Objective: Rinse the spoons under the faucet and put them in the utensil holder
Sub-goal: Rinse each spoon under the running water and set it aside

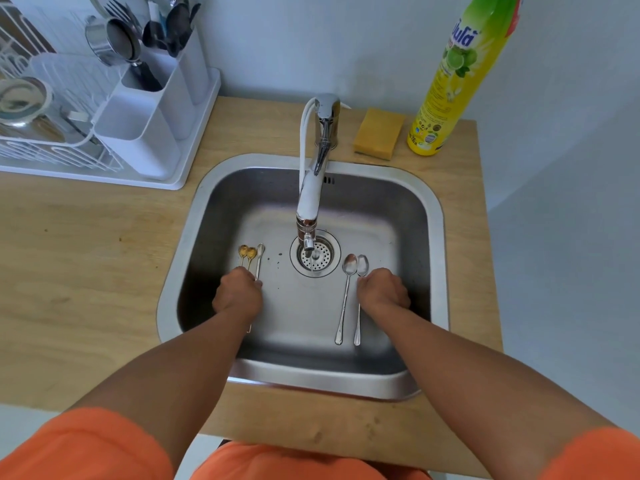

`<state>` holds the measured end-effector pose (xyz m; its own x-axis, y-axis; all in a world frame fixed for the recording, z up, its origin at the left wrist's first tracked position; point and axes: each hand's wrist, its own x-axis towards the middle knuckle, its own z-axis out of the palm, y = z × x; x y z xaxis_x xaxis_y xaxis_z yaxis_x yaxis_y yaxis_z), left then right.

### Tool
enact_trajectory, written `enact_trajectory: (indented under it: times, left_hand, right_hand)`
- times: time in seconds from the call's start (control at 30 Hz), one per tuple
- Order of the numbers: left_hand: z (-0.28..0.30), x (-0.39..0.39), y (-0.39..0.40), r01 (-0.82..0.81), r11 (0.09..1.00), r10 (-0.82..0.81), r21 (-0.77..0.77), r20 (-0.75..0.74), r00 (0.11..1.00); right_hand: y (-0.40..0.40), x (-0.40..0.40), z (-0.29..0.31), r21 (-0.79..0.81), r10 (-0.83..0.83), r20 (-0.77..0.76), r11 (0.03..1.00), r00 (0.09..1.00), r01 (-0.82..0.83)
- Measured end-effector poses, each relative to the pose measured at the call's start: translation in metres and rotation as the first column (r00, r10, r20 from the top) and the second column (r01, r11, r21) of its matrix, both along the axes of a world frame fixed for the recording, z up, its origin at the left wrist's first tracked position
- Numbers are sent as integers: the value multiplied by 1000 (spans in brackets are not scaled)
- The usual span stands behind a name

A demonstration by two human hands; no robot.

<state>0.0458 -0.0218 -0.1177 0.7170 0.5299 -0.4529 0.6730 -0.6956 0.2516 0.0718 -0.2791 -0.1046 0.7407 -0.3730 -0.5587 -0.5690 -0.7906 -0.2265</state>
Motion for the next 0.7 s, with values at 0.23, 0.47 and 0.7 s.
enact_trajectory:
  times: [0.23, 0.47, 0.7]
  left_hand:
    - [5, 8, 0, -54, 997, 49, -48, -94, 994]
    - [7, 5, -5, 9, 996, -22, -94, -141, 990]
    - [12, 4, -15, 16, 987, -48, -162, -195, 980]
  right_hand:
    - [-1, -1, 1, 15, 42, -40, 999, 998, -41]
    - [-2, -6, 1, 49, 38, 8, 998, 999, -39]
    - [17, -9, 14, 123, 46, 237, 989, 970, -77]
